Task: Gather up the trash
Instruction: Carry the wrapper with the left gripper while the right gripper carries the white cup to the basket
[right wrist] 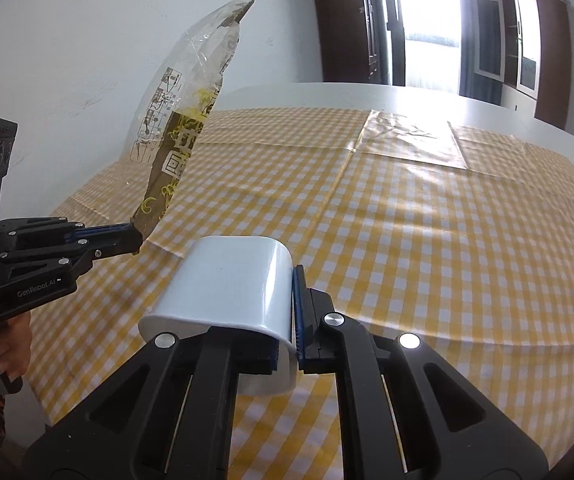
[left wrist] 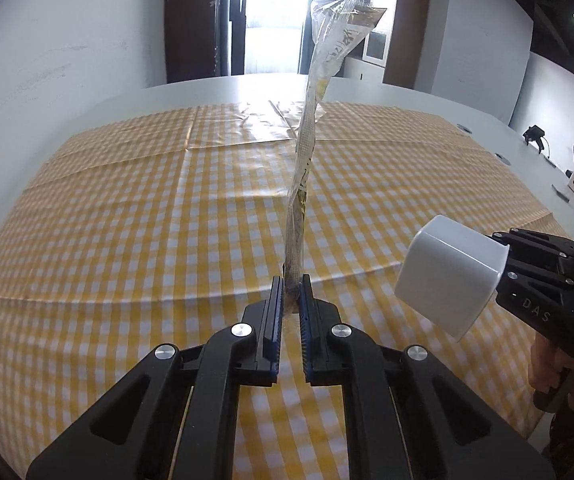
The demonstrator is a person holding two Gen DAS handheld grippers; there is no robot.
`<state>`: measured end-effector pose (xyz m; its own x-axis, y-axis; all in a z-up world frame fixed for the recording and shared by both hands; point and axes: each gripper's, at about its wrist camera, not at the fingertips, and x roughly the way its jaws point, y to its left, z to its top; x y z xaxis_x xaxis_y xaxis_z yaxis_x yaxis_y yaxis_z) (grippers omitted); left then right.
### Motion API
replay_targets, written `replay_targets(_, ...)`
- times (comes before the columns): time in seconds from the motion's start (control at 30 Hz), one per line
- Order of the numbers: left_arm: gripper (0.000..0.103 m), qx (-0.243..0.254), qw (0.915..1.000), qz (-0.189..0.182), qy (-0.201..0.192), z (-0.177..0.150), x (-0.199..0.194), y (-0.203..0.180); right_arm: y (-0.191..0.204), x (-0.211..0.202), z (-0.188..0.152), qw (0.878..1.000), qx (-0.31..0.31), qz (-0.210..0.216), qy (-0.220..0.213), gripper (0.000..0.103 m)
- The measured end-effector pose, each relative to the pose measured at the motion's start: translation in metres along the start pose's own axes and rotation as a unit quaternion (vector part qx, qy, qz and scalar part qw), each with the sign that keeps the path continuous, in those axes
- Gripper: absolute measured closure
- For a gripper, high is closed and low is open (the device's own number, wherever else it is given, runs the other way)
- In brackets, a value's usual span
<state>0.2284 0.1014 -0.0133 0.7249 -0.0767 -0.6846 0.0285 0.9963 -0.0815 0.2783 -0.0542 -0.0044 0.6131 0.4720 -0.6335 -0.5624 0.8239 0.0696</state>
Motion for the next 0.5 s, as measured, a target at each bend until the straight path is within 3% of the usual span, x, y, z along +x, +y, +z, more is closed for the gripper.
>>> replay_targets(0.23,0.096,-0.044,0.9985,-0.009,-0.031,-0.037,-0.041,-0.011,0.01,-0.039,-0.03,1.0,0.01,-0.014,-0.01,0.098)
replay_targets(0.5,0.096,-0.059,0.9975,-0.022,-0.031,-0.081,-0.07,-0.024,0.011,-0.078,-0.064,0.999,0.024,-0.027,-0.021,0.098)
